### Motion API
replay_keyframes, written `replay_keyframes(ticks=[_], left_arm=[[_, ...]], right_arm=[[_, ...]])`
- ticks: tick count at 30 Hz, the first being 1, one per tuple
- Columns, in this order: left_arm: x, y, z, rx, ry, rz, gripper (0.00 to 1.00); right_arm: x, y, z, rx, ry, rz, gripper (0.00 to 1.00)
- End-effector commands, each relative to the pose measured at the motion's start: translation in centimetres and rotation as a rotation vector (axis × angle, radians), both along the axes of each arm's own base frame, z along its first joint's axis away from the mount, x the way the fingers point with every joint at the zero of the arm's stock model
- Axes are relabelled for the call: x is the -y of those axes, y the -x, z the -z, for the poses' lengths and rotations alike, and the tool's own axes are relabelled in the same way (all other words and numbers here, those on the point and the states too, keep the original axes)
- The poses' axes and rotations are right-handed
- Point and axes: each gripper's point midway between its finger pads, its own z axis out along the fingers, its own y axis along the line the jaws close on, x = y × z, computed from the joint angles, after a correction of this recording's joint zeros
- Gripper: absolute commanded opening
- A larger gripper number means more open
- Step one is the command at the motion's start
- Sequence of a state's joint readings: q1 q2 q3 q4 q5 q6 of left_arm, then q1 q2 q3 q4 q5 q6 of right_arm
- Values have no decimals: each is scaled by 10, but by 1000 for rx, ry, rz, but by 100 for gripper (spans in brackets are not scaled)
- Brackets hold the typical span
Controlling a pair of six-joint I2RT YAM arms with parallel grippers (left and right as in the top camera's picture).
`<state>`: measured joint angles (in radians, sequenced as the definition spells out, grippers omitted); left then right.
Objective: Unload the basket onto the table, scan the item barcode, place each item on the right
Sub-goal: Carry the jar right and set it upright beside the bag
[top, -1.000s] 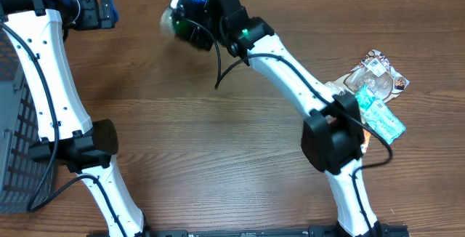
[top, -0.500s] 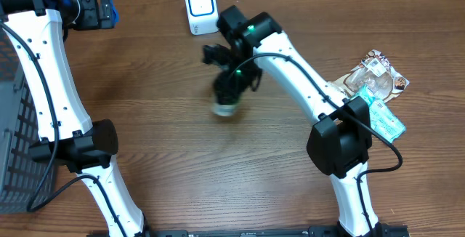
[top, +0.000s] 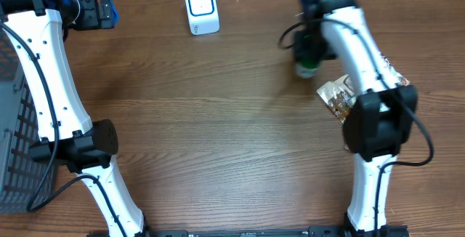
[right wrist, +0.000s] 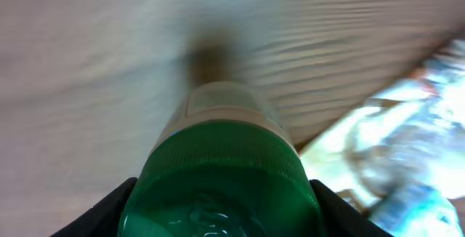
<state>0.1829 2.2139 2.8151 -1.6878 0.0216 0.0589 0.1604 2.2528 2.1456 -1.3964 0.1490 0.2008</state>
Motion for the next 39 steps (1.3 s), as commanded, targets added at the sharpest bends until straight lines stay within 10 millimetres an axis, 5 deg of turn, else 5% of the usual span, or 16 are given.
replay_keyframes(ticks=[1, 11, 22, 29, 34, 39], left_arm=[[4, 5, -15, 34, -14, 14, 99], [4, 5, -15, 34, -13, 14, 99], [4, 5, -15, 34, -14, 14, 99], [4, 5, -15, 34, -14, 14, 99], [4, 5, -15, 34, -14, 14, 100], [4, 5, -15, 34, -14, 14, 99]], right_arm=[[30, -12, -14, 80, -2, 197, 52], [68, -13, -11, 80, -6, 279, 52], [82, -4, 33, 33, 2, 307, 57], [81, -3, 33, 29, -1, 307, 71], [80, -3, 31, 29, -6, 306, 92], [81, -8, 7, 63, -10, 306, 100]])
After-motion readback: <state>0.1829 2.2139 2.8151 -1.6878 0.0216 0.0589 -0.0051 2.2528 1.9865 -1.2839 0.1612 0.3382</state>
